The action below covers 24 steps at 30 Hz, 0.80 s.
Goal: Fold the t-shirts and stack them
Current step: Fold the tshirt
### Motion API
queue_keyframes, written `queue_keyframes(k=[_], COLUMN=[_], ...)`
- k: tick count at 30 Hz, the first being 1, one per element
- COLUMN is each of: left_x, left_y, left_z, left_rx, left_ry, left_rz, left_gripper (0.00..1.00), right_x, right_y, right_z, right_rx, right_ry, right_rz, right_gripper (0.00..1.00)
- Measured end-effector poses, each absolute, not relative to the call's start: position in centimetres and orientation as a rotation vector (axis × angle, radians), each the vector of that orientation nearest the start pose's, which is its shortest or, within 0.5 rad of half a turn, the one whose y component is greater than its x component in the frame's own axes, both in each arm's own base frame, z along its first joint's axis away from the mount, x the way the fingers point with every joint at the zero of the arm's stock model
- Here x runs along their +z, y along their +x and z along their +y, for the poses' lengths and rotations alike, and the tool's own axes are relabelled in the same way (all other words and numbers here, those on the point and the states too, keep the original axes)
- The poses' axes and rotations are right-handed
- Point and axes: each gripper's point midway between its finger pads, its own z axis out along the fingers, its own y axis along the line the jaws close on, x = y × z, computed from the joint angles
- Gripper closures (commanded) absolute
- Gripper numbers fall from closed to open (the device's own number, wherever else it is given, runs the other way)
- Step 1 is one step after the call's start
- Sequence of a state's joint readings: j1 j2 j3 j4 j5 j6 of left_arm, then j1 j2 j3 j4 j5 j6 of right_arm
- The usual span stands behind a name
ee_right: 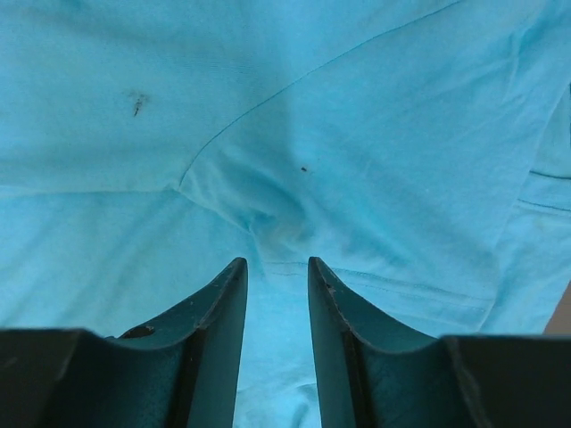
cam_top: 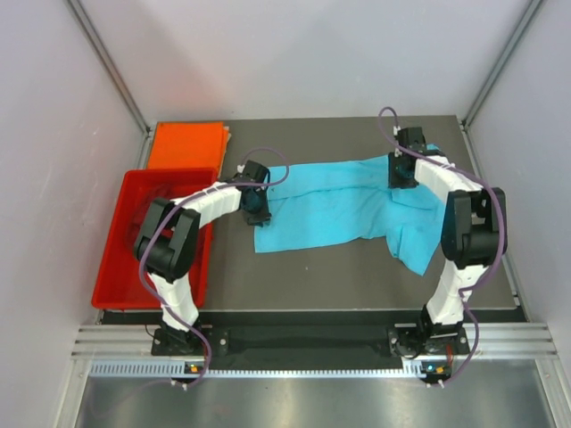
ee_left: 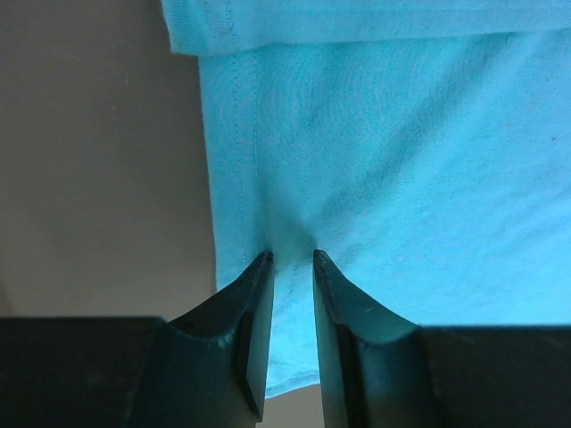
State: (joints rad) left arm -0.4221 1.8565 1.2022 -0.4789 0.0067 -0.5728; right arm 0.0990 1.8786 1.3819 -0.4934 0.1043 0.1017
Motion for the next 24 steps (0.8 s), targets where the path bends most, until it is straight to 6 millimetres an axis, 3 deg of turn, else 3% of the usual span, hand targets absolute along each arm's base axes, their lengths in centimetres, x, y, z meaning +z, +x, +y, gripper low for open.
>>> queue_keyframes(k=[8, 18, 22, 24], left_x=[2.3, 2.3, 2.3, 2.3], left_y=[35.4, 35.4, 35.4, 35.5], left_z=[-18.2, -18.1, -18.0, -18.0], left_rx=[-0.238, -0.223, -0.219, -0.215], left_ry=[-0.218, -0.246, -0.253, -0.258], left_rz=[2.712, 2.694, 2.693, 2.692], left_gripper=[0.73, 0.75, 0.75, 0.76], right_x=[6.3, 4.0, 3.4, 3.2], right_y=[43.9, 43.2, 43.1, 43.1], right_z=[3.1, 3.0, 3.1, 3.0], right_rx=[-0.172, -0.178, -0.177, -0.185], right_ry=[-0.007, -0.013, -0.017, -0.018], right_rz=[2.556, 2.598, 2.61, 2.615], right_gripper=[0.7, 0.72, 0.79, 0.9])
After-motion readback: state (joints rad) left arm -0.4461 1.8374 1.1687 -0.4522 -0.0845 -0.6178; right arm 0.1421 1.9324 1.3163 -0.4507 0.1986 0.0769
